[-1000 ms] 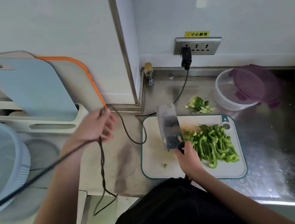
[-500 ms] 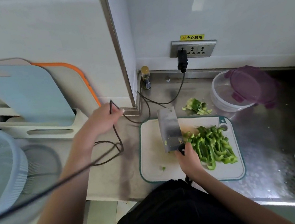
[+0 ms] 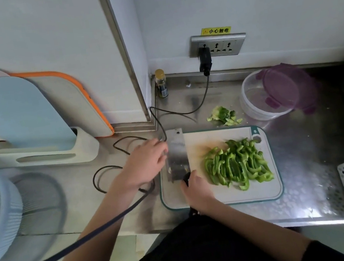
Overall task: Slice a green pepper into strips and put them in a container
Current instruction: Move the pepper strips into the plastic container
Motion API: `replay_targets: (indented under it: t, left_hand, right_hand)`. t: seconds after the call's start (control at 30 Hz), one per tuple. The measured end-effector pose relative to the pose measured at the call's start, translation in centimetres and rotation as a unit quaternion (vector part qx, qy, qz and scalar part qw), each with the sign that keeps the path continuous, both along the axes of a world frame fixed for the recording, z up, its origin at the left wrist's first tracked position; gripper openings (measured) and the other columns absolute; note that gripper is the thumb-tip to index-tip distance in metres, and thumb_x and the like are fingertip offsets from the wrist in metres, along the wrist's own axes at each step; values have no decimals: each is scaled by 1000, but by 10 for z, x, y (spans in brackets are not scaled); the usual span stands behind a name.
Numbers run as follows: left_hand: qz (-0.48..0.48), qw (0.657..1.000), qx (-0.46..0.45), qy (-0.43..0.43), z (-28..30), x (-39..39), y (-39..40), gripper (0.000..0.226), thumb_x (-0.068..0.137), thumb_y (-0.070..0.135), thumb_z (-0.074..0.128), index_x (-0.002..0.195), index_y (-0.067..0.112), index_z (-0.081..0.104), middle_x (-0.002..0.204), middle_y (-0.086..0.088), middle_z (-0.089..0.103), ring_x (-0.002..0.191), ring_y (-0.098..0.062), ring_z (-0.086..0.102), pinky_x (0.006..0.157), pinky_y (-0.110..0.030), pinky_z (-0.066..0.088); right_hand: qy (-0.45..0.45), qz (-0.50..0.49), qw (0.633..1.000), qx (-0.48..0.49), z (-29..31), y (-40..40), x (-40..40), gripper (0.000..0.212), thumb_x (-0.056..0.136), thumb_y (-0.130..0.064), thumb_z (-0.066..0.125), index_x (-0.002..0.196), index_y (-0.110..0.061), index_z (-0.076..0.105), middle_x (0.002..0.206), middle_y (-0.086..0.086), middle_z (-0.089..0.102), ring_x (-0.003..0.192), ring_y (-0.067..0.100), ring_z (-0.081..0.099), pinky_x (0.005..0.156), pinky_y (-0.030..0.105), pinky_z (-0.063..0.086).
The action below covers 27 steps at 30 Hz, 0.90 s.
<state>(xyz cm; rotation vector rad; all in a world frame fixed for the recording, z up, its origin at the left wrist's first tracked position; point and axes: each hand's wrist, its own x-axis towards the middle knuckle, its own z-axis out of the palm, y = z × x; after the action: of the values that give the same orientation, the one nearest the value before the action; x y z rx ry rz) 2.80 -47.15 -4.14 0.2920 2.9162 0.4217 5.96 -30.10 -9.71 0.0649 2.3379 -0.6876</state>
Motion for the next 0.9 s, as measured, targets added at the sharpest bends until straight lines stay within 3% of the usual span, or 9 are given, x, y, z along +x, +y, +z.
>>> replay_targets:
  t: [0.1,0.27,0.37,0.43,0.5,0.53,0.67,0.77,0.9]
  left_hand:
    - [-41,986,19,-161,-13,1,17,15,93,21,49,103,19,60,102,5,59,85,-9,55,73,-25,45]
    - [-25,990,9,-135,-18,-3,41,16,93,18,46,103,18,58,102,2,60,88,-17,57,73,-31,47]
    - [21,997,24,-66,-18,-15,55,20,92,20,46,111,22,52,102,4,62,88,-19,59,66,-30,43]
    - [35,997,49,-52,-18,-27,67,19,92,20,48,111,22,51,102,5,63,85,-18,60,64,-29,44]
    - [40,995,75,-50,-16,-39,82,17,92,22,49,109,22,54,102,6,64,83,-16,61,66,-31,49]
    - [44,994,81,-51,-15,-44,90,17,93,22,50,109,22,55,102,6,64,84,-14,61,68,-31,50]
    - [61,993,83,-48,-14,-61,120,18,94,21,49,111,22,55,102,6,65,86,-12,62,71,-31,53]
    - [59,994,75,-50,-8,-72,140,19,95,22,47,113,22,52,101,3,65,79,-13,63,69,-34,55]
    - [77,991,81,-67,-6,-79,154,17,95,22,48,112,22,53,101,4,65,77,-12,63,71,-35,56]
  right_hand:
    - [56,121,984,120,2,-3,-6,40,96,-44,41,114,-10,51,109,7,63,101,27,61,69,31,40]
    - [-13,238,960,146,21,11,-28,58,92,-60,34,101,-10,63,100,9,66,91,27,63,73,31,49]
    - [-41,45,998,-2,42,55,-55,49,89,-55,50,70,-12,61,64,1,60,58,18,56,58,25,46]
    - [108,-126,985,-40,57,98,-81,35,89,-43,57,68,-16,52,59,-4,52,54,14,49,50,26,35]
    - [257,-232,938,-14,65,139,-107,19,87,-33,61,91,-15,55,82,1,59,70,20,54,59,29,36]
    - [298,-236,925,17,66,155,-122,25,86,-28,62,105,-15,53,100,7,58,85,25,54,67,31,40]
    - [286,-119,930,200,64,206,-178,74,82,0,55,145,-29,27,154,12,19,139,34,19,105,48,29]
    - [218,-35,939,265,57,238,-207,89,85,6,48,150,-37,5,160,3,2,146,29,-3,111,50,22]
    - [252,33,934,252,37,261,-226,80,88,8,34,150,-36,7,157,9,17,143,38,11,113,52,24]
